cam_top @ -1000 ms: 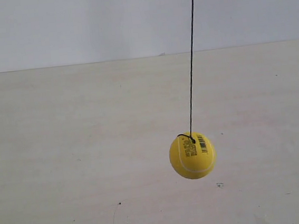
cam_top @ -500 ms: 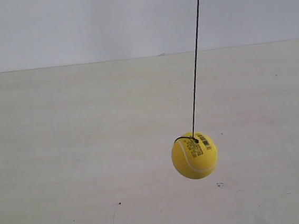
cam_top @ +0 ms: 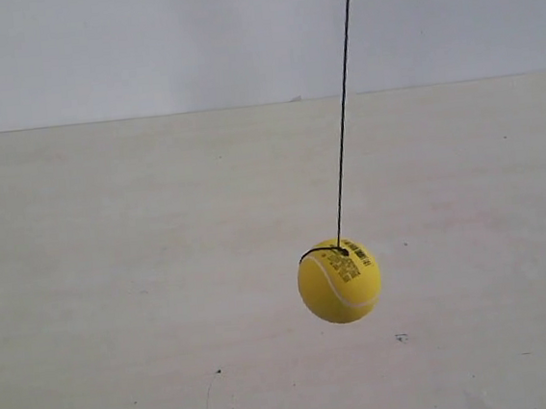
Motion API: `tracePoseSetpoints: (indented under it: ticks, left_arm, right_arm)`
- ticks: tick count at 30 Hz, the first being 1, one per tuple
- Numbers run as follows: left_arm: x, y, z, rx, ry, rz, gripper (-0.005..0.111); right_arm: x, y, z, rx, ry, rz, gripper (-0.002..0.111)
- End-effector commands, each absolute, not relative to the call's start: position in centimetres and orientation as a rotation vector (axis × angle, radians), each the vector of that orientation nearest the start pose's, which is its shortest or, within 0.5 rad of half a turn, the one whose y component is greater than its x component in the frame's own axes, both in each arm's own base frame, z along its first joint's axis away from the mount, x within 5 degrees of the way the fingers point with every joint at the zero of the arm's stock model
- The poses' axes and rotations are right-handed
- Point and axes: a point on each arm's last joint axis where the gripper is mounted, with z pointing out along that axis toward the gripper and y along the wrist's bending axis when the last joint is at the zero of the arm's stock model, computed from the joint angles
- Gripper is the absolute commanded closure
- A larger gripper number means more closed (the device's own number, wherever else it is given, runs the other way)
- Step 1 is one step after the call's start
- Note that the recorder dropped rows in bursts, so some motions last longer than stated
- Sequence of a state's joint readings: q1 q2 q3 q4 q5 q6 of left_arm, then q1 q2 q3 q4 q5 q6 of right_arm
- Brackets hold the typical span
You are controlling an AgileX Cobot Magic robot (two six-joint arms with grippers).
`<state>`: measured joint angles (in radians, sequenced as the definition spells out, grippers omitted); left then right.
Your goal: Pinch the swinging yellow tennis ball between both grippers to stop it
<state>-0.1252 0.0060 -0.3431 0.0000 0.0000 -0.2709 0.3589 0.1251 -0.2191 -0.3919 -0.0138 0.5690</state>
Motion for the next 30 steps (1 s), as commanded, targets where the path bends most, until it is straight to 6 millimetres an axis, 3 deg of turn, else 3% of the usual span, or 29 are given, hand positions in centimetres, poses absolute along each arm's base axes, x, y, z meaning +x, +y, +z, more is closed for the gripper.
tracePoseSetpoints:
  ticks: [1,6,14,18,30]
  left_arm:
    - [2.0,0.0,32.3,-0.211,1.13,-0.323,0.102]
    - [2.2,0.2,31.9,-0.264,1.131,-0.243,0.102]
    - [5.3,0.5,23.1,-0.329,1.407,-0.224,0.102]
    - [5.6,0.5,20.8,-0.348,1.507,-0.218,0.102]
    - [5.6,0.4,20.1,-0.356,1.579,-0.214,0.102]
  right_arm:
    - [5.2,2.0,28.2,-0.134,1.378,0.449,0.108]
    - [5.2,2.0,28.2,-0.134,1.378,0.449,0.108]
    - [5.2,2.0,28.2,-0.133,1.383,0.447,0.108]
    - [5.2,2.0,28.2,-0.133,1.383,0.447,0.108]
    - [5.2,2.0,28.2,-0.133,1.383,0.447,0.108]
